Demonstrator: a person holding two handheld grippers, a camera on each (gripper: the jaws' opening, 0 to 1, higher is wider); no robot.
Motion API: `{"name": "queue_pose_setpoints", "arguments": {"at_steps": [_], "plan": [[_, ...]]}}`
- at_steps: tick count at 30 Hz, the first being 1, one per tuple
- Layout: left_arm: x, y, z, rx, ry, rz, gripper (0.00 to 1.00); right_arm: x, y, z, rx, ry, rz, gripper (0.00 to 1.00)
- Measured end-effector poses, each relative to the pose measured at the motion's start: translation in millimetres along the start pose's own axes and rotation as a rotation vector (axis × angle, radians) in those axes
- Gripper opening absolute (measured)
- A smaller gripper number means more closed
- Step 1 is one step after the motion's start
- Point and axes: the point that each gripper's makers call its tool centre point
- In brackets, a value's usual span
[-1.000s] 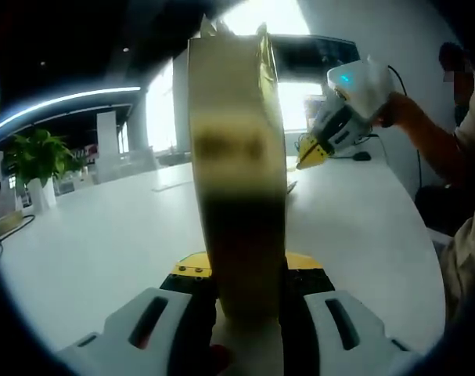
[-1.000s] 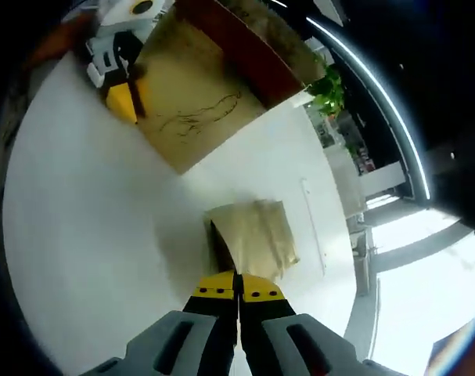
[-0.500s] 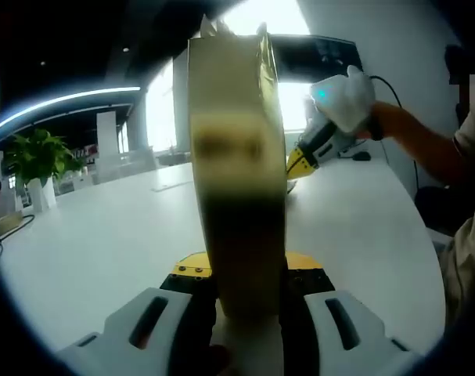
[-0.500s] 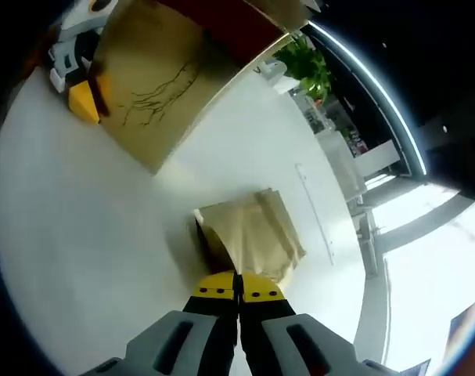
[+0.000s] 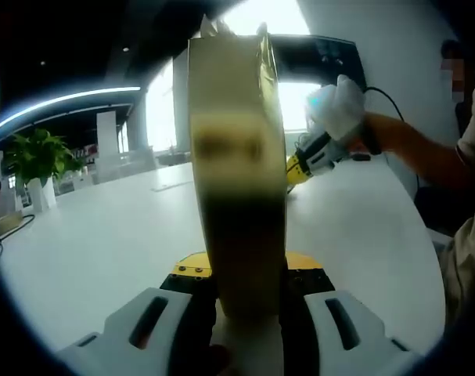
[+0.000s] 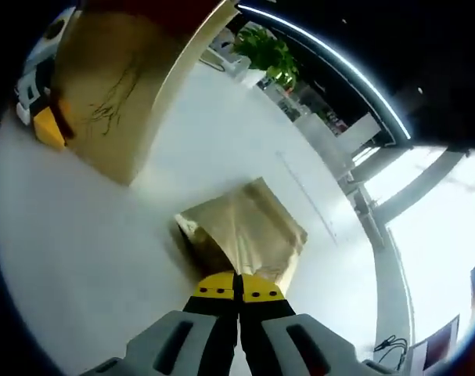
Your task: Extract single mask from mask box in order stack masks on table
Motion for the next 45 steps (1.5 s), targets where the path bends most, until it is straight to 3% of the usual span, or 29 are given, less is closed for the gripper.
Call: {"name": "queue_pose_setpoints", "arguments": {"at_steps": [11,22,32,34,38,40,45], "plan": [[0.2,-1.7,1.0,-0.001,0.000,0.001,0.21,3.5,-2.0,-4.3,0.043,-0.001,0.023,0.00],[0.3,-1.9,1.2,-0.002,0.000,0.001,0.21,2.2,-1.9,-1.6,-0.006,-0.038,0.078,0.00],[0.0,-0.2,0.3,-0.001,0.000,0.001,0.21,1.9,-2.3,1.6,0.007,-0.051,0.087,0.00],[0.0,-1.6,1.0,-0.001,0.000,0.001,0.21,1.7,-6.7,-0.5,0.031,-0.036,0.064,0.00],[0.1,-1.2,0.7,-0.001,0.000,0.001,0.21,0.9,-4.6,1.5,0.011,-0.053,0.091,0.00],[0.1,-0.8,0.4,0.000,0.000,0.001,0.21,0.7,-14.8,-2.2,0.061,-0.029,0.040,0.00],[-0.2,-2.9,1.1,-0.001,0.000,0.001,0.21,1.5,-14.0,-2.5,0.038,-0.030,0.040,0.00]]}}
Point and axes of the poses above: the point that each gripper's makers call its tool centre point, and the gripper's own axes: x roughly forward along the fingers, y roughly to its right, z roughly out of its underside, and after that the axes turned 2 degrees about -y, right-handed
